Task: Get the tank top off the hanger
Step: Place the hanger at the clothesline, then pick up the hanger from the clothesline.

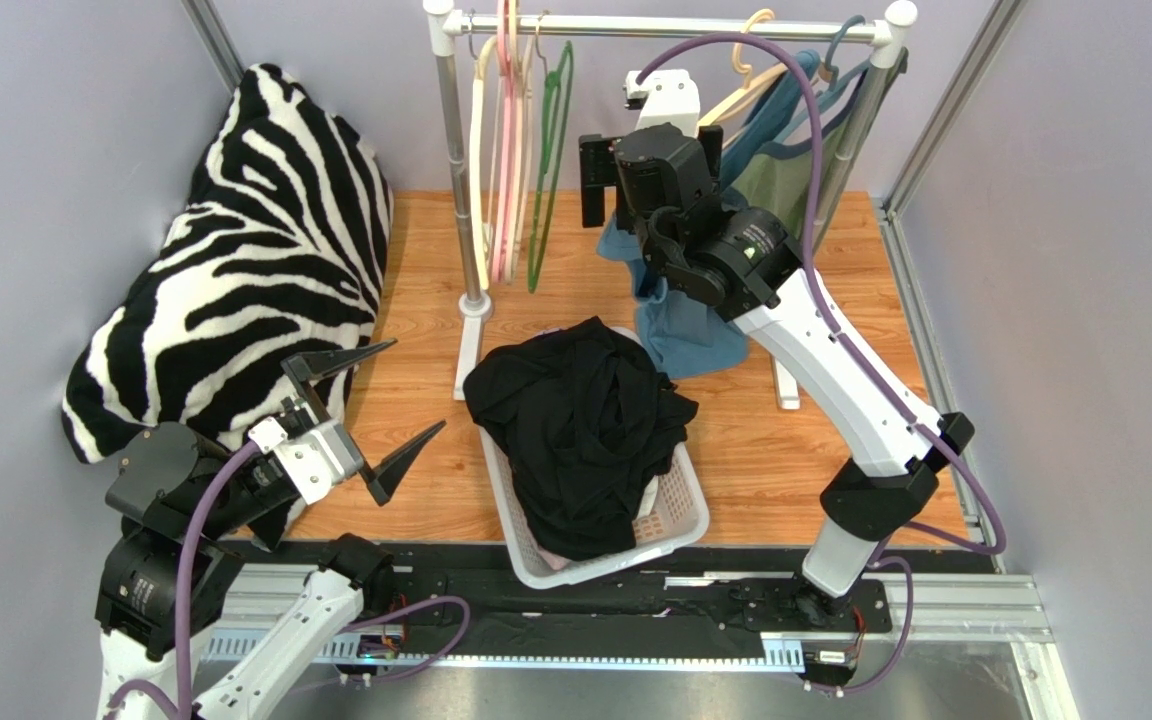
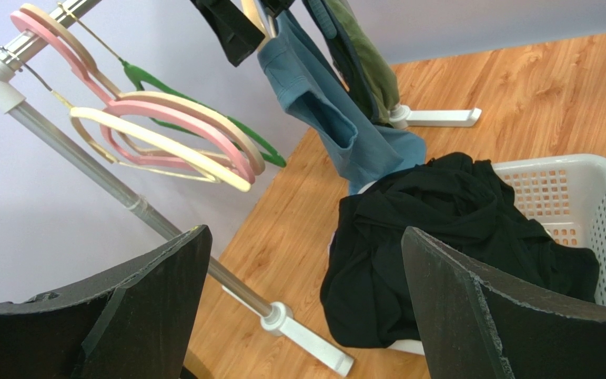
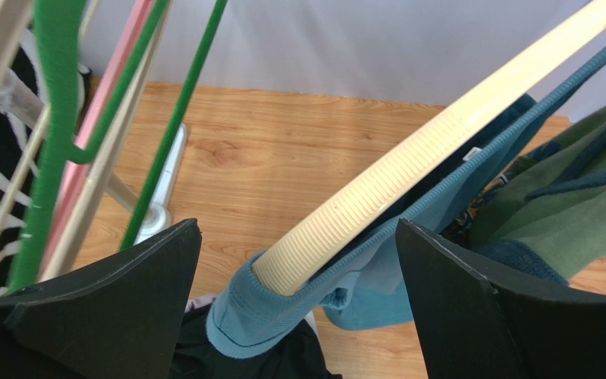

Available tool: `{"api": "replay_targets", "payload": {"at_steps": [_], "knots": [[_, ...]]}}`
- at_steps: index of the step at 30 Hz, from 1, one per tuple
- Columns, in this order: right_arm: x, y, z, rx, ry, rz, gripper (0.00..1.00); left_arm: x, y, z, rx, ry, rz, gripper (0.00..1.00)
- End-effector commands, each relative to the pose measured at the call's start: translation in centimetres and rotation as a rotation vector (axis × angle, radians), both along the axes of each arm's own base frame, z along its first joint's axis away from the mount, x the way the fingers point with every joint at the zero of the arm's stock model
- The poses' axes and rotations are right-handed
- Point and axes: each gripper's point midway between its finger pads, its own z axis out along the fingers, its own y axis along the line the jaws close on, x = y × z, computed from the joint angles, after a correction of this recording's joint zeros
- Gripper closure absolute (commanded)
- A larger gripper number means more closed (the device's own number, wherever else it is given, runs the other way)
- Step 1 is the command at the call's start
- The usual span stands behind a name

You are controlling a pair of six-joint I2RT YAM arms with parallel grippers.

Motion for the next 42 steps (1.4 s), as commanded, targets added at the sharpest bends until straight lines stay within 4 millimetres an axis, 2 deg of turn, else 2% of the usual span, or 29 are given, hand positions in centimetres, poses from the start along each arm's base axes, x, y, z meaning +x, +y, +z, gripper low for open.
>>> {"api": "replay_targets", "payload": {"at_steps": [1, 4, 16, 24, 25, 27, 28, 30, 35, 39, 42], "knots": [[-0.8, -2.4, 1.4, -0.039, -0.046, -0.058, 0.00, -0.2, -0.1, 0.6, -0.018, -0.023, -0.007, 0.01], [-1.0, -3.8, 0.7, -0.101, -0.040, -0.099, 0.00, -0.1, -0.1, 0.7, -0.019, -0.021, -0.009, 0.01], [-4.4, -9.4, 1.1, -0.184, -0.049, -0.188, 0.00, -0.4, -0.3, 0.7, -0.024, -0.026, -0.022, 0.01], [-5.9, -12.2, -0.5, -0.267, -0.008, -0.221, 0.00, -0.8, -0.1, 0.7, -0.032, -0.030, -0.025, 0.01], [-6.3, -13.1, -0.3, -0.266, -0.008, -0.238, 0.00, -0.8, -0.1, 0.7, -0.031, -0.031, -0.025, 0.01], [-6.7, -13.7, -0.2, -0.262, -0.009, -0.244, 0.00, -0.9, -0.1, 0.7, -0.031, -0.034, -0.025, 0.01], [-7.1, -14.1, 0.0, -0.255, -0.007, -0.240, 0.03, -0.9, -0.1, 0.7, -0.031, -0.031, -0.027, 0.01], [-7.5, -13.8, -0.1, -0.227, 0.008, -0.209, 0.06, -1.0, -0.2, 0.7, -0.031, -0.032, -0.031, 0.01], [-8.3, -11.5, -2.9, -0.173, 0.110, -0.110, 0.16, -1.0, -0.3, 0.8, -0.034, -0.030, -0.038, 0.01], [-8.3, -9.5, -4.9, -0.172, 0.169, -0.052, 0.17, -1.2, -0.3, 0.9, -0.041, -0.028, -0.044, 0.01], [-8.2, -8.7, -5.3, -0.185, 0.182, -0.035, 0.18, -1.3, -0.2, 1.0, -0.043, -0.033, -0.040, 0.01]]}}
